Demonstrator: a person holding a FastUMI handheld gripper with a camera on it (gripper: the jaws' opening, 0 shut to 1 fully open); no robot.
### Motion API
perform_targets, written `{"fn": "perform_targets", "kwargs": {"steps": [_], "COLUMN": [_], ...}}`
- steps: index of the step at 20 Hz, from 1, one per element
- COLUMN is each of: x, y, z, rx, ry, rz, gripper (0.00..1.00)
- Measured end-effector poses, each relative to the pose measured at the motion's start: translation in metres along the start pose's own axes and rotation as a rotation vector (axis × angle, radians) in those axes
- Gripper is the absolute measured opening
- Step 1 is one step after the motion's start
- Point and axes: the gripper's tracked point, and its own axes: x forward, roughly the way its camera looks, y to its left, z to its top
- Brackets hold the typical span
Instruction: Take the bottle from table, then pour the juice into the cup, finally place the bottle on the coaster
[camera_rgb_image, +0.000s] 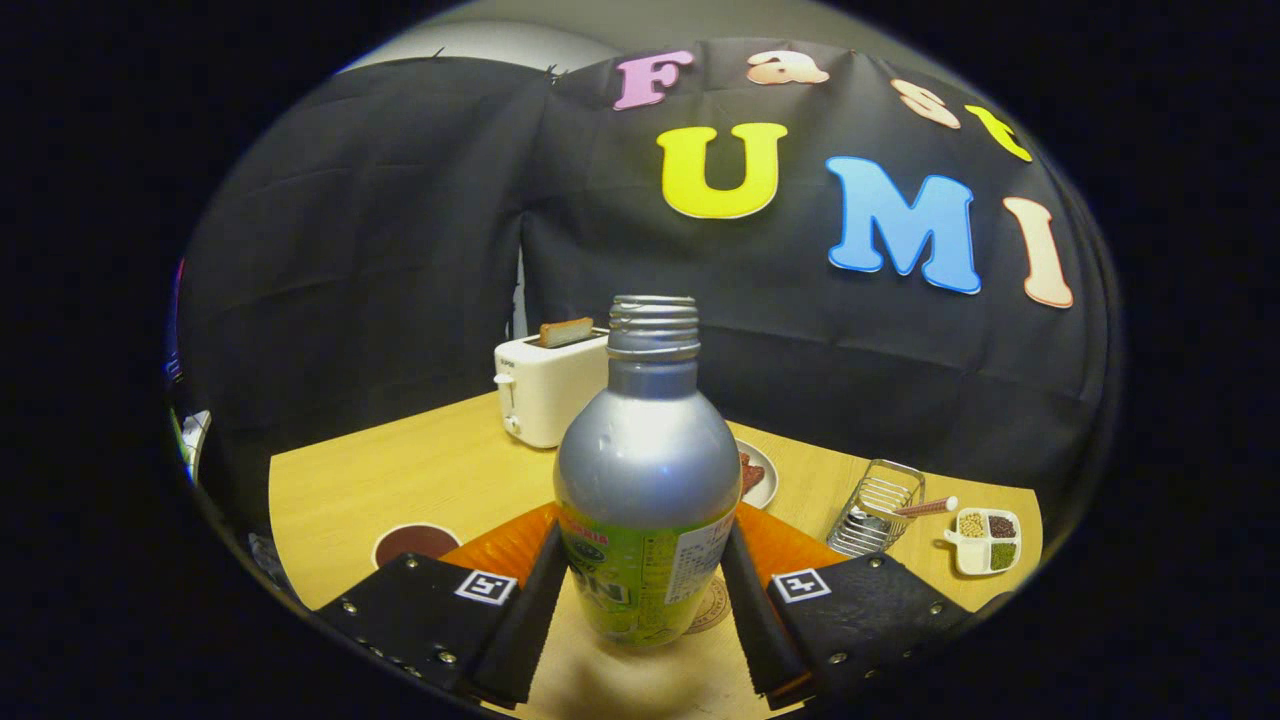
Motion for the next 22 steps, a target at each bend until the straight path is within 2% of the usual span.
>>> {"fn": "perform_targets", "kwargs": {"steps": [8,15,22], "x": [0.028,0.057,0.062], "y": [-0.022,-0.038,-0.037], "z": [-0.021,-0.036,-0.055], "rx": [0.159,0.158,0.146], "ry": [-0.011,-0.011,0.027], "rz": [-0.029,-0.065,-0.078], "gripper": [0.78,0.78,0.78]}}
